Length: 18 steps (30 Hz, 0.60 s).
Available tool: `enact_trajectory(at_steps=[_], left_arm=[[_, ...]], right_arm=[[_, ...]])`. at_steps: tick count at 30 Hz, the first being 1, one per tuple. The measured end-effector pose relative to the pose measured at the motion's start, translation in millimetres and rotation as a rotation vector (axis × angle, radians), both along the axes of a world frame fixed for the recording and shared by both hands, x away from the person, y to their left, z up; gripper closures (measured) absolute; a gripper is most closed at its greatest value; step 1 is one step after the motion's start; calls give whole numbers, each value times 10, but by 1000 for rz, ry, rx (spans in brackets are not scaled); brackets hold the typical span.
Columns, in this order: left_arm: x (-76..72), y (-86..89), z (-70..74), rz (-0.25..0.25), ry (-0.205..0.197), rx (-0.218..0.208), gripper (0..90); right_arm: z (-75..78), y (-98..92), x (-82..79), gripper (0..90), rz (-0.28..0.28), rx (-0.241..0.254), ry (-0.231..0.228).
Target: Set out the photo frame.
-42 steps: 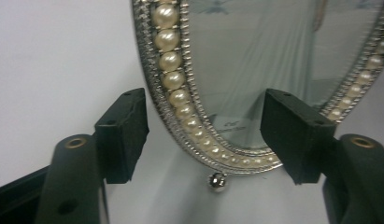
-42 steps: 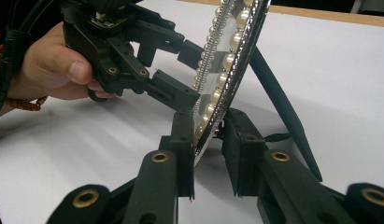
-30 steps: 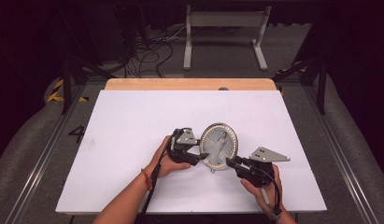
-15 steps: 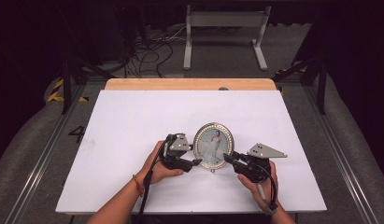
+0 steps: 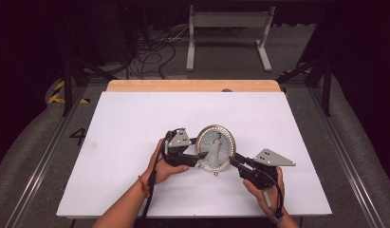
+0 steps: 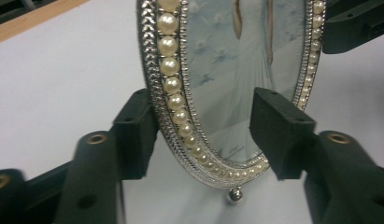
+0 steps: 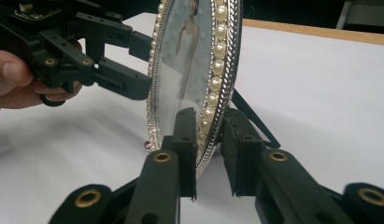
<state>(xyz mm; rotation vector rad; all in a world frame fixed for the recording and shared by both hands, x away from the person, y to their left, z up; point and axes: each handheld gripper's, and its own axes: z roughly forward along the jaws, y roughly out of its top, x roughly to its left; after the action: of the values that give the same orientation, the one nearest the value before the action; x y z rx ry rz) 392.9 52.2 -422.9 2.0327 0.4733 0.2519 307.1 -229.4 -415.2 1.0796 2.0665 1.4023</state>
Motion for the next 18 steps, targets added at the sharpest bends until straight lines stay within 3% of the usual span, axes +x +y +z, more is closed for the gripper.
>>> enact_trajectory(at_steps=[3,7,18], left_arm=[[14,42,-4,10,-3,7,582],[4,52,-4,24,-11,21,643],[-93,113,4,28,-25,45,655]], right_arm=[[-10,-1,19,780,4,8,3],[-13,21,30,779,0,-5,-4],[-28,33,129,771,-3,11,7]])
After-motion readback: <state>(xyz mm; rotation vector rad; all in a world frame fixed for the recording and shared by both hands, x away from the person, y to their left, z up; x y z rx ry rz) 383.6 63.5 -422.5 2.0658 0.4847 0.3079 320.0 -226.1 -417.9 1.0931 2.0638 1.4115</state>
